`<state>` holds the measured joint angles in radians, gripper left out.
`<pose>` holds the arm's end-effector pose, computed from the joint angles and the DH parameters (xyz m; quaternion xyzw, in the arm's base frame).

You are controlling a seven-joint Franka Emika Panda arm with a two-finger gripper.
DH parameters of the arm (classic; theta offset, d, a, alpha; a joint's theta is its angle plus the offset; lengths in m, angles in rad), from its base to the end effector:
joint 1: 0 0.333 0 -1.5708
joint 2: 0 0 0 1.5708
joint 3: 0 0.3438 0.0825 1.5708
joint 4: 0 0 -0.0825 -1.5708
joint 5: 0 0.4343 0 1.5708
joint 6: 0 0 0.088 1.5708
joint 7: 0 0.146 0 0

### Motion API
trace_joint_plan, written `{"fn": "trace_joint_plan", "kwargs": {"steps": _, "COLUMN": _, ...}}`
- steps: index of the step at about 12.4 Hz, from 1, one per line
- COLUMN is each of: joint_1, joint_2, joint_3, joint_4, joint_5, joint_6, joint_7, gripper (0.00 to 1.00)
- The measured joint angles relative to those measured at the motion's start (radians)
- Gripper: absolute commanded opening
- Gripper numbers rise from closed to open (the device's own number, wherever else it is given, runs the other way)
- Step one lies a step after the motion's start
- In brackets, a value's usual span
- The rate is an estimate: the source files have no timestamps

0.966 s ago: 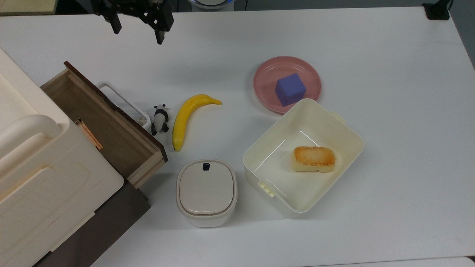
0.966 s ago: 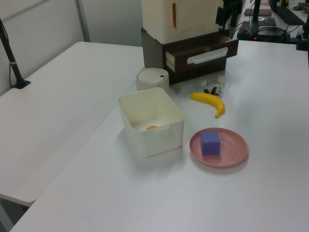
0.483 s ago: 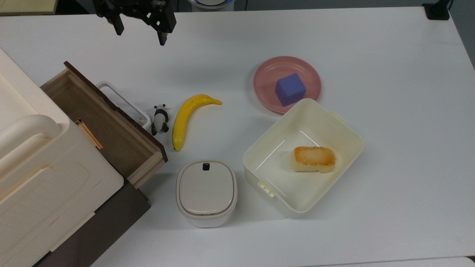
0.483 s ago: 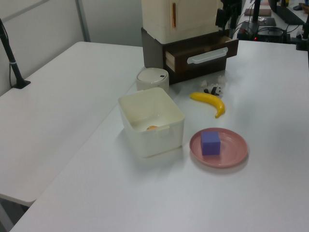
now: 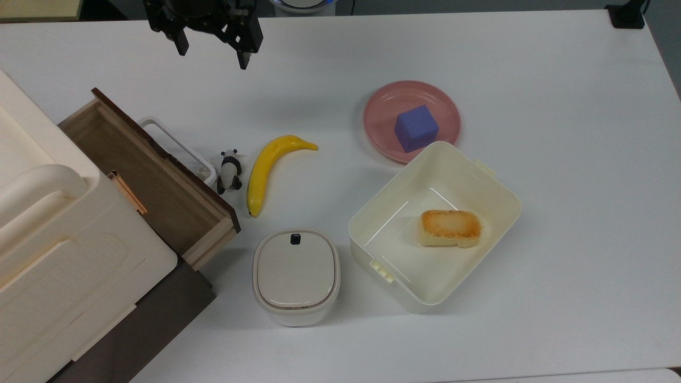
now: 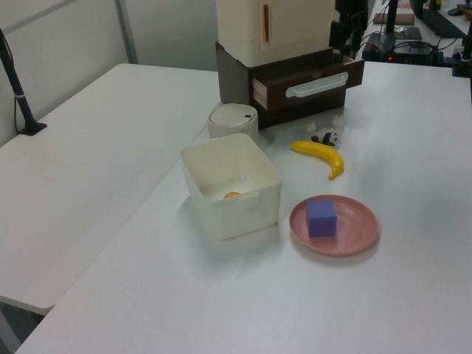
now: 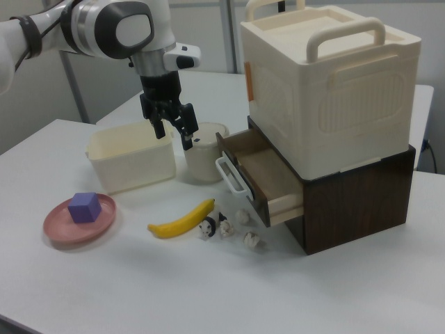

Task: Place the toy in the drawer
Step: 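Lower the open gripper down onto the panda toy beside the banana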

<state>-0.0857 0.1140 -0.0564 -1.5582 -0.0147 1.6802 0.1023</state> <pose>0.6440 -0.0924 0.5581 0.9926 -0.1209 0.0039 0.0106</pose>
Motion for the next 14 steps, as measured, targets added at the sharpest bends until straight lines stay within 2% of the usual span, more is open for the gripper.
{"fn": "trace_joint_plan", "kwargs": {"steps": 4, "joint_1": -0.001, "joint_2": 0.016, "joint_3": 0.000, "joint_4": -0.009, "joint_5": -0.003, "joint_6": 0.000, "joint_7": -0.009, "gripper": 1.00}}
{"fn": "trace_joint_plan", "kwargs": {"steps": 7, "joint_1": -0.007, "joint_2": 0.056, "joint_3": -0.008, "joint_4": -0.061, "joint_5": -0.007, "joint_6": 0.073, "joint_7": -0.075, "gripper": 1.00}}
{"fn": "trace_joint_plan", "kwargs": {"steps": 11, "joint_1": -0.013, "joint_2": 0.068, "joint_3": -0.009, "joint_4": -0.202, "joint_5": -0.015, "joint_6": 0.258, "joint_7": -0.095, "gripper": 1.00}}
{"fn": "trace_joint_plan", "kwargs": {"steps": 14, "joint_1": -0.014, "joint_2": 0.076, "joint_3": -0.009, "joint_4": -0.359, "joint_5": -0.052, "joint_6": 0.493, "joint_7": -0.095, "gripper": 1.00}}
